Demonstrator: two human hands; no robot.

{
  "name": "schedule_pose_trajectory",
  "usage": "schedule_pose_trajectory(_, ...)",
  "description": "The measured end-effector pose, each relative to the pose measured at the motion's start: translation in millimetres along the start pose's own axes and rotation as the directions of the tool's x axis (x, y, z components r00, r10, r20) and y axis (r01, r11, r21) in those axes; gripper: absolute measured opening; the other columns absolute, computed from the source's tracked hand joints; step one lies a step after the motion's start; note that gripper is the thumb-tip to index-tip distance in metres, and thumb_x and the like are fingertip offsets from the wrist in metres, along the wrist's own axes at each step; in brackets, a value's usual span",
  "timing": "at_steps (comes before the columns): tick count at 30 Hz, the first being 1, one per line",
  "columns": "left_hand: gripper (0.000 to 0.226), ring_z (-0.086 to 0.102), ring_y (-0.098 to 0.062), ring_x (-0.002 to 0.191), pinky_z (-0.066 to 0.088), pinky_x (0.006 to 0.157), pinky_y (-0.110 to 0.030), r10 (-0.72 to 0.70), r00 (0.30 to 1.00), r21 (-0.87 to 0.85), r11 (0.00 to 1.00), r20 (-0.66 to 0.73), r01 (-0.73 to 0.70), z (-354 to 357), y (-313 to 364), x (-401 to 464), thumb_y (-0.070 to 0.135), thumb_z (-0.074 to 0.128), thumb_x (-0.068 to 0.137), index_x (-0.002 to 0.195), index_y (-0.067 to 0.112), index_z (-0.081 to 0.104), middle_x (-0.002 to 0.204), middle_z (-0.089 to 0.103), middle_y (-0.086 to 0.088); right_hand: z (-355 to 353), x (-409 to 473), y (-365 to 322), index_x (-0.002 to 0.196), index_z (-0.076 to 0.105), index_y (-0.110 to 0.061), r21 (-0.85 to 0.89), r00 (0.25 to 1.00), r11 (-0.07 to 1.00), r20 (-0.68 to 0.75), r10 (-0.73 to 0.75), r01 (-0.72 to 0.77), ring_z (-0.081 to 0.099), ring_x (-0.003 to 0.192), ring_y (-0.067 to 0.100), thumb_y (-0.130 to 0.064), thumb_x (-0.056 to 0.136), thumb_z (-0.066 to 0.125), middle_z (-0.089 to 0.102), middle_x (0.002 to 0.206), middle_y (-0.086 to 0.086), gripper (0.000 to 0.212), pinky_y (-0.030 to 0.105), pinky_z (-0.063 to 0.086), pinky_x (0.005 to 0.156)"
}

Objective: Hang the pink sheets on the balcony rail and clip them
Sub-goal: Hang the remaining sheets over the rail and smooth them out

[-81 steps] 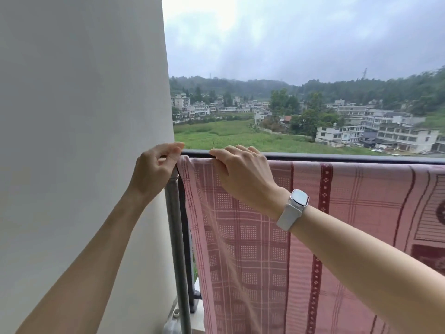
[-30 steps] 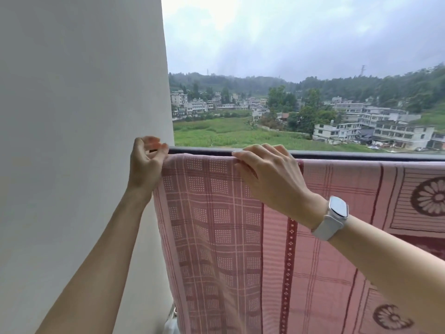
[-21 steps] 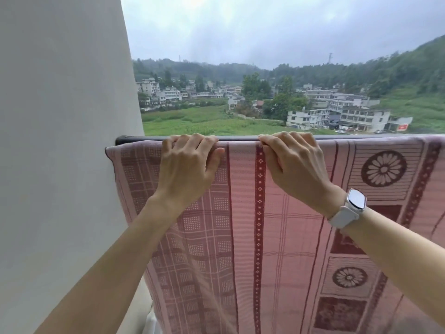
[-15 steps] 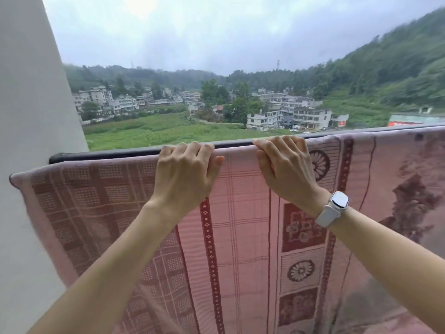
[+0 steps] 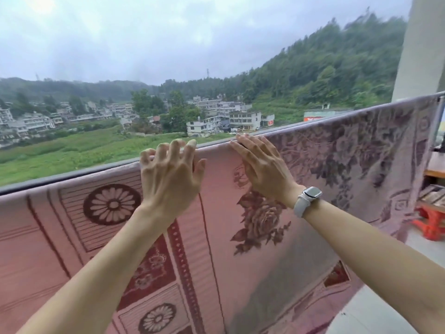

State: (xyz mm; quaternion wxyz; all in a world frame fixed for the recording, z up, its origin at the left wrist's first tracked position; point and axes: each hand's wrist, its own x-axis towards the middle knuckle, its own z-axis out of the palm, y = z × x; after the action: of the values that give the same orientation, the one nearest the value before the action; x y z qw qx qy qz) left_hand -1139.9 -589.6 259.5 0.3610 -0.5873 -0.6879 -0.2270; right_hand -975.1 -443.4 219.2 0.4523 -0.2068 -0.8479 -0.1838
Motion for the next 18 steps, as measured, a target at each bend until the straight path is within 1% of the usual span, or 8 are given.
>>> schedule_pose_trajectory(2, 0.042, 0.058, -0.033, 0.095, 0.037, 0.084, -0.044, 0.007, 1.000, 0.039, 0.999, 0.017, -0.007, 22.2, 43.0, 23.7, 0.038, 0.044, 0.091, 0.121, 0.011, 0.052, 0.113, 0.061, -0.013, -9.6, -9.1, 50.4, 0.135, 0.039, -0.015, -0.008, 0.996, 0.999, 0.076, 0.039, -0.039, 0.034, 0.133, 0.024, -0.019, 0.089, 0.033, 0.042, 0.141, 0.008, 0.047, 0.047, 0.020, 0.112)
schedule_pose_trajectory(5, 0.041, 0.059, -0.035, 0.088, 0.037, 0.080, -0.044, -0.028, 0.998, 0.102, 0.995, 0.057, 0.022, 55.0, 103.9, 56.5, 0.037, 0.047, 0.090, 0.119, 0.009, 0.054, 0.102, 0.064, -0.015, -23.6, -23.2, 123.4, 0.138, 0.034, -0.020, -0.006, 0.977, 0.990, 0.164, 0.140, -0.140, 0.027, 0.137, 0.022, -0.026, 0.086, 0.023, 0.034, 0.146, 0.006, 0.054, 0.049, 0.015, 0.113)
schedule_pose_trajectory(8, 0.038, 0.062, -0.034, 0.079, 0.042, 0.075, -0.043, -0.024, 0.998, 0.119, 0.993, 0.054, 0.017, 85.4, 157.7, 91.2, 0.037, 0.052, 0.086, 0.110, 0.008, 0.059, 0.092, 0.067, -0.014, -34.3, -38.3, 193.2, 0.140, 0.029, -0.024, -0.023, 0.955, 0.980, 0.217, 0.200, -0.199, 0.019, 0.139, 0.020, -0.029, 0.085, 0.016, 0.028, 0.149, 0.002, 0.057, 0.049, 0.011, 0.114)
schedule_pose_trajectory(11, 0.031, 0.063, -0.032, 0.069, 0.045, 0.067, -0.039, 0.021, 0.999, 0.105, 0.994, 0.041, -0.025, 116.3, 210.9, 129.6, 0.034, 0.055, 0.084, 0.099, 0.007, 0.063, 0.081, 0.068, -0.013, -42.0, -47.3, 258.8, 0.141, 0.027, -0.026, -0.047, 0.937, 0.967, 0.240, 0.253, -0.249, 0.015, 0.140, 0.017, -0.025, 0.087, 0.022, 0.026, 0.150, -0.001, 0.054, 0.046, 0.007, 0.115)
schedule_pose_trajectory(13, 0.030, 0.063, -0.031, 0.066, 0.045, 0.064, -0.036, 0.054, 0.998, 0.085, 0.995, 0.041, -0.058, 137.2, 251.1, 156.2, 0.035, 0.056, 0.084, 0.093, 0.007, 0.064, 0.076, 0.067, -0.011, -47.2, -54.5, 302.6, 0.141, 0.026, -0.027, -0.063, 0.922, 0.952, 0.239, 0.306, -0.300, 0.014, 0.140, 0.015, -0.022, 0.089, 0.027, 0.025, 0.150, -0.003, 0.052, 0.044, 0.005, 0.115)
schedule_pose_trajectory(16, 0.034, 0.063, -0.030, 0.067, 0.046, 0.063, -0.034, 0.095, 0.995, 0.054, 0.994, 0.034, -0.097, 171.2, 313.1, 192.1, 0.039, 0.054, 0.085, 0.093, 0.007, 0.064, 0.078, 0.067, -0.010, -53.6, -72.9, 368.6, 0.142, 0.023, -0.029, -0.086, 0.909, 0.940, 0.239, 0.341, -0.329, 0.012, 0.140, 0.014, -0.015, 0.093, 0.034, 0.021, 0.151, -0.006, 0.052, 0.042, 0.005, 0.115)
schedule_pose_trajectory(18, 0.036, 0.063, -0.030, 0.070, 0.046, 0.064, -0.034, 0.116, 0.993, 0.046, 0.992, 0.027, -0.117, 195.5, 357.6, 219.4, 0.040, 0.052, 0.086, 0.095, 0.007, 0.063, 0.080, 0.068, -0.010, -58.5, -86.8, 417.2, 0.142, 0.021, -0.032, -0.118, 0.906, 0.939, 0.247, 0.343, -0.323, 0.011, 0.141, 0.015, -0.014, 0.093, 0.034, 0.019, 0.152, -0.005, 0.054, 0.041, 0.006, 0.115)
